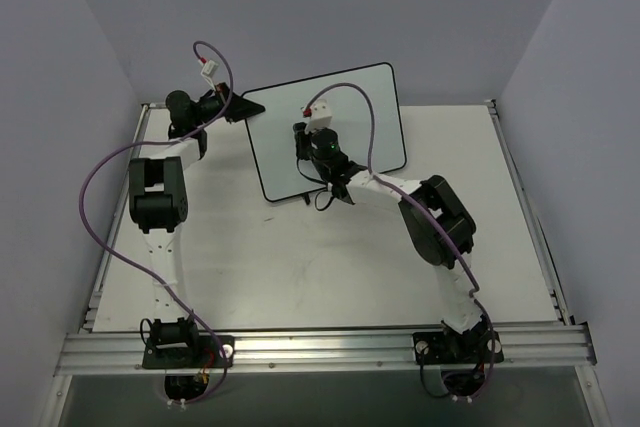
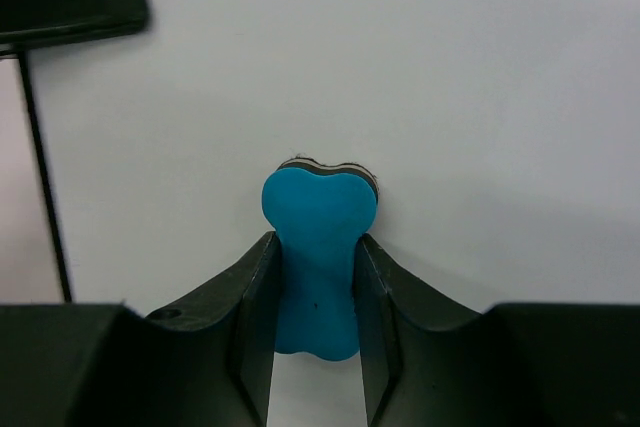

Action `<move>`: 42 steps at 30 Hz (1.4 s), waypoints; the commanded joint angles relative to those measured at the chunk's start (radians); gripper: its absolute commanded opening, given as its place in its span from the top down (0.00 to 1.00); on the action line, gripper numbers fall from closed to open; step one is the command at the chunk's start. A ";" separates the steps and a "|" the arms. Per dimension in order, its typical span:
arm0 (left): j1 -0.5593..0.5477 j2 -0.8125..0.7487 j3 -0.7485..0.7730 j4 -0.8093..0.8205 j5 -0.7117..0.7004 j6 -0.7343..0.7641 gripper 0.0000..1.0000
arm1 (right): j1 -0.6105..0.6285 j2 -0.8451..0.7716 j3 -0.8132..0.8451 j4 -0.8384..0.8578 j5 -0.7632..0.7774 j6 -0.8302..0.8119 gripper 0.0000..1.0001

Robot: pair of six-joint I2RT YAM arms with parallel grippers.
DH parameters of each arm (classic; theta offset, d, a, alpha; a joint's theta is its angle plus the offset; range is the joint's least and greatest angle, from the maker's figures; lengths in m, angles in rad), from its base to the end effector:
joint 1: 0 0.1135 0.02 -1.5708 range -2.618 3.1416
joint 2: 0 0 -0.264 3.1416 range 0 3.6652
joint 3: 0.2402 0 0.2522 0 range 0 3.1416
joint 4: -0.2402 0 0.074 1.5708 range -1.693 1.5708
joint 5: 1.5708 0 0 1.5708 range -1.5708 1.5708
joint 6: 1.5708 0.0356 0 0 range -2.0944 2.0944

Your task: Erase the whiteboard

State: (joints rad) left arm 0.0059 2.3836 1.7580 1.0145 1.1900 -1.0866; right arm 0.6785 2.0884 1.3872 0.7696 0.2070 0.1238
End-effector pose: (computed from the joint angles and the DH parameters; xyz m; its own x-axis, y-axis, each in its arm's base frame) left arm 0.5263 -0.0299 0.2333 -0.5818 -0.3324 -0.7423 0.7344 0.1773 -0.6551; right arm 0.3822 0.2988 0.2382 -0.0033 0.1525 -0.9883 -0.4577 0.8785 0.1371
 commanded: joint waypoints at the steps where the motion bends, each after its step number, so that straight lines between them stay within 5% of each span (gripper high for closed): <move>1: -0.044 -0.029 0.035 0.223 0.212 0.145 0.98 | 0.038 0.079 0.076 -0.119 -0.083 -0.030 1.00; 10: -0.041 -0.018 0.040 0.222 0.223 0.142 0.98 | -0.120 0.096 0.135 -0.187 -0.008 0.056 1.00; 19: -0.026 -0.018 0.038 0.219 0.226 0.142 0.98 | -0.296 -0.019 -0.131 -0.086 0.028 0.192 1.00; 32: -0.011 -0.020 0.031 0.193 0.226 0.162 0.98 | -0.392 -0.136 -0.428 0.056 -0.081 0.312 1.00; 38: -0.011 -0.027 0.028 0.184 0.224 0.171 0.98 | -0.393 -0.289 -0.384 -0.061 -0.068 0.266 1.00; 42: -0.011 -0.037 0.024 0.156 0.220 0.195 0.98 | -0.407 -0.387 -0.353 -0.312 0.004 0.276 1.00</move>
State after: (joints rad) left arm 0.0025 2.3878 1.7584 1.0489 1.2118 -1.0840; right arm 0.2924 1.8038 0.9916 0.6685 0.1398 0.4110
